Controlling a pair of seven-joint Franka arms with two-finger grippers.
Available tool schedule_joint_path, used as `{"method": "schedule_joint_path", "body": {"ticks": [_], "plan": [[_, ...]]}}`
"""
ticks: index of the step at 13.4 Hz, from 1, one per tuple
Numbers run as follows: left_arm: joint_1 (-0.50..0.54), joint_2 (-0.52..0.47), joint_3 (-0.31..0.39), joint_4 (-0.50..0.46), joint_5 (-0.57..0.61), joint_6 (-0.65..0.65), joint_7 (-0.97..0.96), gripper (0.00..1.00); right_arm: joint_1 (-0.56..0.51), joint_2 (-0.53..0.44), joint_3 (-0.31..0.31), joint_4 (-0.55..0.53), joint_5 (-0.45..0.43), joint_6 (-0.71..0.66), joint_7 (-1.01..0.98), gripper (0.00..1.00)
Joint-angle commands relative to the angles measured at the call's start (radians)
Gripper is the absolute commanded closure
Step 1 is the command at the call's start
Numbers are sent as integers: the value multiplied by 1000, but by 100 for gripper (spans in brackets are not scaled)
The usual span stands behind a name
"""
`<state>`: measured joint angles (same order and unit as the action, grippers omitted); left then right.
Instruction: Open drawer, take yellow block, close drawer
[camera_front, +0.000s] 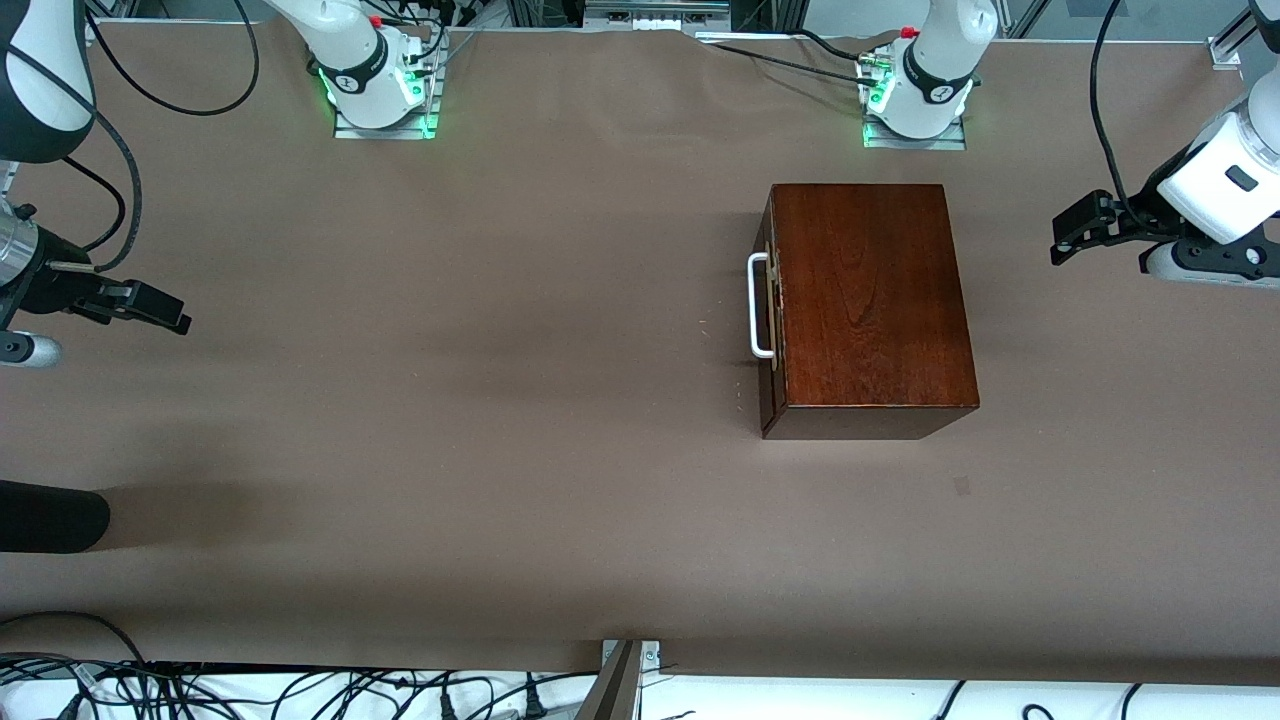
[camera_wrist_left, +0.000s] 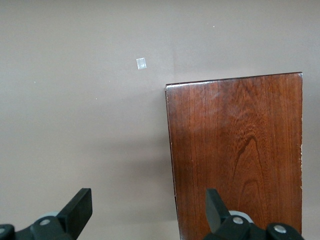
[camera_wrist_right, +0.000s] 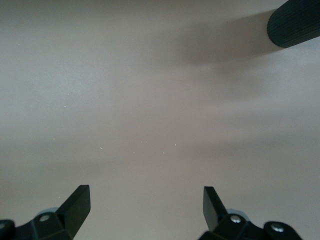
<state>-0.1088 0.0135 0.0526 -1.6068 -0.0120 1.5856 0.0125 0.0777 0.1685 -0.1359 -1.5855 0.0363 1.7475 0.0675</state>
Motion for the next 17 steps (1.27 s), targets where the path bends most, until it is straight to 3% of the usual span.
{"method": "schedule_joint_path", "body": {"ticks": [1, 17], "plan": [[6, 0, -10, 11, 17, -13, -5, 0, -3, 0, -2, 5, 20, -9, -18, 0], [1, 13, -16, 14, 7, -13, -12, 0, -3, 2, -2, 5, 20, -11, -17, 0]]}}
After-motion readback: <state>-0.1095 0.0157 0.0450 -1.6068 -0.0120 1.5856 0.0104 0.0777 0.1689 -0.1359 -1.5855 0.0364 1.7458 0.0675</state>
